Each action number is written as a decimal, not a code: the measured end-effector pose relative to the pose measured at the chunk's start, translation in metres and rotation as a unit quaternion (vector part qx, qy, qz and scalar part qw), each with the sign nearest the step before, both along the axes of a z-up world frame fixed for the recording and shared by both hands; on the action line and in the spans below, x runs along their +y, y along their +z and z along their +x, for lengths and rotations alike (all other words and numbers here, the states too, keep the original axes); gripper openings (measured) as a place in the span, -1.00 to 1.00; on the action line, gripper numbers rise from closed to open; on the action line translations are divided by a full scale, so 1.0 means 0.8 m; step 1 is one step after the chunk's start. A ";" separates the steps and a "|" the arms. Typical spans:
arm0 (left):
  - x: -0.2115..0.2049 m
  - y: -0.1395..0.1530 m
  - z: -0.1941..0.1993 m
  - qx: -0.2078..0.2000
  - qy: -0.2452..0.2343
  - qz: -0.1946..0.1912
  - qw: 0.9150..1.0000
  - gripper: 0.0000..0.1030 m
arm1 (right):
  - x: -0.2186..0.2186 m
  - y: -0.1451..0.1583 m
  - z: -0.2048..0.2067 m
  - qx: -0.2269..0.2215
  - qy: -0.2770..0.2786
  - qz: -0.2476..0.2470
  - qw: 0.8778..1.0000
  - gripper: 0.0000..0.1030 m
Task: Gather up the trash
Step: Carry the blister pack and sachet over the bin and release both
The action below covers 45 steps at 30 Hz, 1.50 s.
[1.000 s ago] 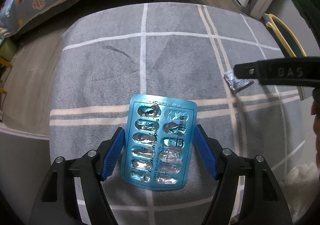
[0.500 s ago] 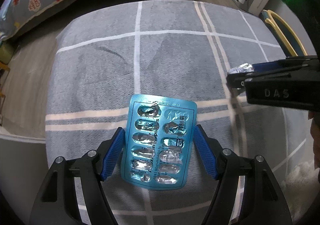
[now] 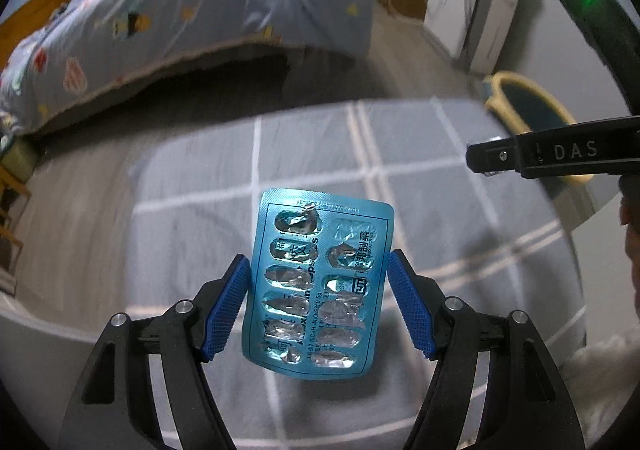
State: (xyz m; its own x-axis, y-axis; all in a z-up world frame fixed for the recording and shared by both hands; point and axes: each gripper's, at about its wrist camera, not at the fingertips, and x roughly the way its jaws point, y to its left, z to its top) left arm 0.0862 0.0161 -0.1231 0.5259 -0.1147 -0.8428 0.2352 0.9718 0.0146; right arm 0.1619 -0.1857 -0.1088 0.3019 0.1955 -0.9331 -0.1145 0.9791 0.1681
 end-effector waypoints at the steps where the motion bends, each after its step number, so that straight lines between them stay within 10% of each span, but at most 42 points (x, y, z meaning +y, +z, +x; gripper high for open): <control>1: -0.007 0.011 0.000 -0.013 -0.003 -0.004 1.000 0.39 | -0.006 0.006 0.001 -0.006 -0.003 0.001 1.000 0.10; 24: -0.191 0.030 0.041 -0.025 -0.089 -0.024 0.995 0.39 | -0.170 0.022 0.034 -0.047 -0.036 0.006 0.998 0.11; 45: -0.408 0.022 0.136 -0.014 -0.227 -0.037 0.973 0.39 | -0.406 -0.031 0.051 -0.010 -0.245 0.079 0.966 0.11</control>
State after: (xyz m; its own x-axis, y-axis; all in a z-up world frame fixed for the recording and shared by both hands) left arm 0.1951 -0.3105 -0.1059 0.4296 -0.4008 -0.8092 0.6405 0.7669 -0.0398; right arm 0.2024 -0.5102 -0.1333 0.4129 0.1643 -0.8958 0.3514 0.8787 0.3232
